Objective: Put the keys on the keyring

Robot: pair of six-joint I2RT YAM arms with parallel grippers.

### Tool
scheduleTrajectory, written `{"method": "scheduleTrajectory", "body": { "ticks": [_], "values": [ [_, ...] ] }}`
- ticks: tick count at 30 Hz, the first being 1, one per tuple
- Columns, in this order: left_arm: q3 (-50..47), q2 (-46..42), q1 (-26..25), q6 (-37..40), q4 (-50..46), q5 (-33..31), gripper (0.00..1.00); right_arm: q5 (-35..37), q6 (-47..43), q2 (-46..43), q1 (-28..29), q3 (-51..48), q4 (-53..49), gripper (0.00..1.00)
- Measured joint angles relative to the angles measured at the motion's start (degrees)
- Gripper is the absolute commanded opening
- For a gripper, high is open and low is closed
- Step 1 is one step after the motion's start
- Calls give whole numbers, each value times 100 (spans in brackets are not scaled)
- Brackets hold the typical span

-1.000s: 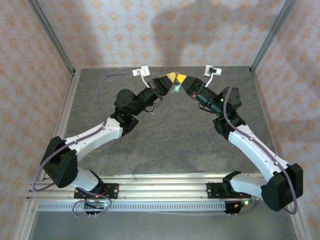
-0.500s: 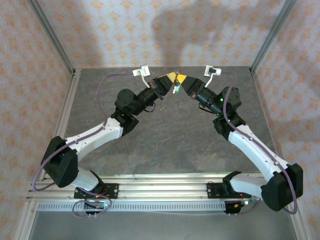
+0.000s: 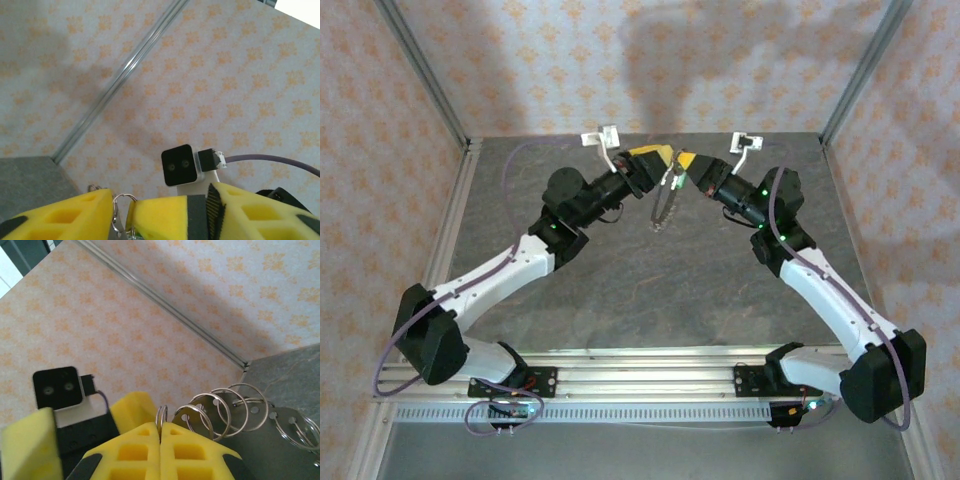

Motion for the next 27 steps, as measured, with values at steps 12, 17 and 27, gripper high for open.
{"method": "scheduleTrajectory", "body": {
  "ticks": [12, 17, 27],
  "values": [
    [1165, 184, 1082, 468, -1331, 1648, 65, -1493, -105, 597, -684, 1047, -326, 0],
    [1440, 542, 1272, 553, -1679, 2424, 65, -2208, -275, 955, -686, 1432, -566, 0],
    [1989, 918, 1338, 780, -2251, 3429, 53, -2881, -448, 1296, -686, 1685, -852, 0]
  ]
}}
